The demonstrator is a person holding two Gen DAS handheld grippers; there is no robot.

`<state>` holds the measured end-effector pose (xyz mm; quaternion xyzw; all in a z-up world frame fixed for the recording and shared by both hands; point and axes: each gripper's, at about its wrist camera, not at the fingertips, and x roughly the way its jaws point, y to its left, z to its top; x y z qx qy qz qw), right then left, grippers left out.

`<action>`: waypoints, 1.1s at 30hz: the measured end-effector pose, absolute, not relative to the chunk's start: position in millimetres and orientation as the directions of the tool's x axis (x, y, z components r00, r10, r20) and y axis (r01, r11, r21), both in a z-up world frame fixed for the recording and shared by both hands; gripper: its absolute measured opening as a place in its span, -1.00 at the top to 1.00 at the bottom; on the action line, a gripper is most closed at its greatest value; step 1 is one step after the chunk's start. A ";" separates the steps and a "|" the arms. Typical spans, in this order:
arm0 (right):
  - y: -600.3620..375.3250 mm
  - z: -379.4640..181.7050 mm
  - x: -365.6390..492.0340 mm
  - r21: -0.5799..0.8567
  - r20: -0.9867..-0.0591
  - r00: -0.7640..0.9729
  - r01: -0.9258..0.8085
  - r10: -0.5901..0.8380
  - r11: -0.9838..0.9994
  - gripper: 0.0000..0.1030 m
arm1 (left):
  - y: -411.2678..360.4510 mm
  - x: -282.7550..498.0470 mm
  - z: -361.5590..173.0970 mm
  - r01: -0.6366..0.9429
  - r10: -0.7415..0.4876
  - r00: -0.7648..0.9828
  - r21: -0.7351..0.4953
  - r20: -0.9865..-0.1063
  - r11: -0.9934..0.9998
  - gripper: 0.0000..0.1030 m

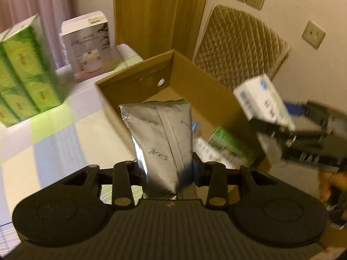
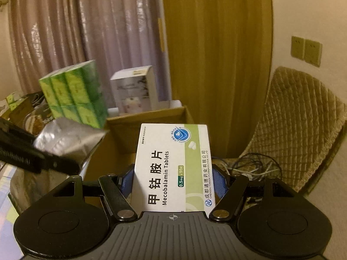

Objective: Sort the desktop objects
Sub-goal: 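Carry the foil bag and tablet box with both tools to the cardboard box, then open both tools to drop the foil bag and tablet box into the box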

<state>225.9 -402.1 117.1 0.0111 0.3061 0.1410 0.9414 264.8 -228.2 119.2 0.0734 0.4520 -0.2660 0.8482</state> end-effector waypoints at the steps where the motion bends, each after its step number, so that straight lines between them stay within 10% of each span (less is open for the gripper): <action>1: -406.3 114.8 228.0 0.111 -0.576 0.771 -0.256 0.272 0.960 -0.32 | -234.5 270.0 120.1 0.515 -0.395 0.447 -0.130 -0.803 0.847 0.35; 14: -412.9 90.6 257.0 0.150 -0.605 0.740 -0.254 0.292 0.955 -0.32 | -248.6 319.4 95.3 0.352 -0.486 0.438 -0.354 -0.756 0.867 0.27; 26: -396.6 85.1 260.3 0.208 -0.595 0.709 -0.320 0.379 0.924 -0.32 | -227.4 302.2 102.4 0.401 -0.444 0.501 -0.255 -0.743 0.880 0.19; 33: -399.7 98.1 250.3 0.211 -0.577 0.731 -0.300 0.366 0.930 -0.70 | -213.3 287.8 106.8 0.398 -0.425 0.534 -0.226 -0.731 0.889 -0.12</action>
